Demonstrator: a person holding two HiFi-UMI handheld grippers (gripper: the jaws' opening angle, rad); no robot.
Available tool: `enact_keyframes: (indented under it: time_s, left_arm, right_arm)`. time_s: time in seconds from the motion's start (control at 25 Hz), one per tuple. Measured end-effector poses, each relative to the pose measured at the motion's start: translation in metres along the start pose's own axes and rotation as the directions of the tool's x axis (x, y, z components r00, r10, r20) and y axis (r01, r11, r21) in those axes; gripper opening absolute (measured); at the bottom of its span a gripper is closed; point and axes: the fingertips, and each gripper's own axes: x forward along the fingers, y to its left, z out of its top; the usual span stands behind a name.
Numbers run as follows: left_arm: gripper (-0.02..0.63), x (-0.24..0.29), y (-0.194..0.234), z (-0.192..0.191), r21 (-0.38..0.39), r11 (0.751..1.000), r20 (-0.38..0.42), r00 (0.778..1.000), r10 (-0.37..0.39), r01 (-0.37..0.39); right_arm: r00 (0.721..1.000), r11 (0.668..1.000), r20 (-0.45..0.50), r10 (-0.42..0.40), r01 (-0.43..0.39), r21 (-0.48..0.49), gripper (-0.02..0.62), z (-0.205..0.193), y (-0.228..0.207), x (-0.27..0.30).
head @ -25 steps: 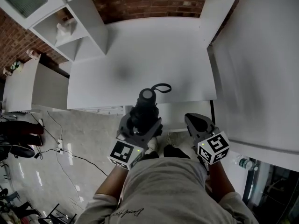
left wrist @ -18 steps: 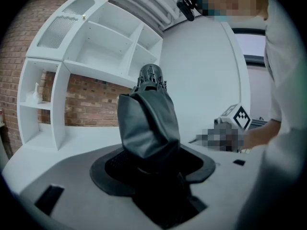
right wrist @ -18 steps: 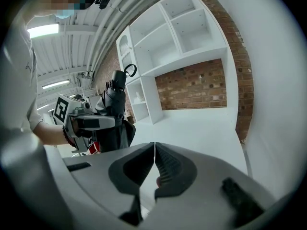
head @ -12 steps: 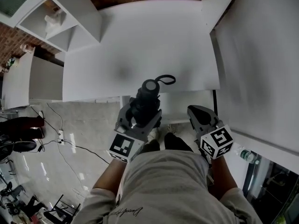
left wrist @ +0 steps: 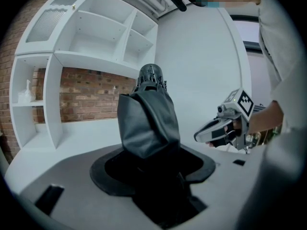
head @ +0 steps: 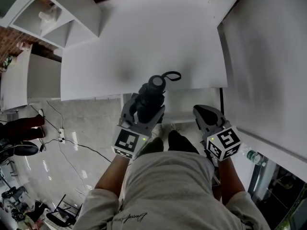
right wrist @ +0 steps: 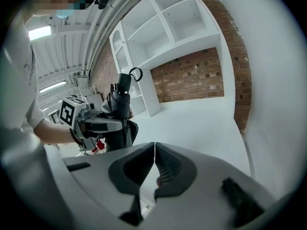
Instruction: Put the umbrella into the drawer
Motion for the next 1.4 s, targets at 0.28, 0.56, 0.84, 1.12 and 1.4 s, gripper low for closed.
enact_keyframes:
  time_s: [0.28, 0.56, 0.84, 1.12, 1.4]
  left_arm:
    - [0.276, 0.017, 0.003, -0.021, 0.006, 1.0, -0.049, 0.999, -0.019, 0.019]
    - [0.276, 0.032, 0.003, -0.039, 0.051, 0.997, -0.101, 0.994, -0.045, 0.051]
    - [0.276, 0.044, -0.001, -0.055, 0.104, 0.991, -0.148, 0.986, -0.072, 0.088]
    - [0.276, 0.056, -0.005, -0.077, 0.161, 0.977, -0.208, 0.972, -0.106, 0.141]
    - [0.276, 0.07, -0.009, -0.108, 0.191, 0.96, -0.301, 0.943, -0.14, 0.204]
  right_arm:
    - [1.0, 1.0, -0.02, -0.005, 0.006, 0.016, 0.028, -0.011, -0.011, 0.007]
    - [0.999, 0.999, -0.035, -0.006, 0.007, 0.039, 0.028, -0.02, -0.016, 0.015]
    - [0.999, 0.999, -0.038, -0.019, 0.021, 0.05, 0.028, -0.024, -0.025, 0.017]
    - [0.998, 0.998, -0.047, -0.028, 0.031, 0.057, 0.028, -0.031, -0.032, 0.02]
    - [0.996, 0.997, -0.075, -0.046, 0.051, 0.062, 0.028, -0.05, -0.045, 0.026]
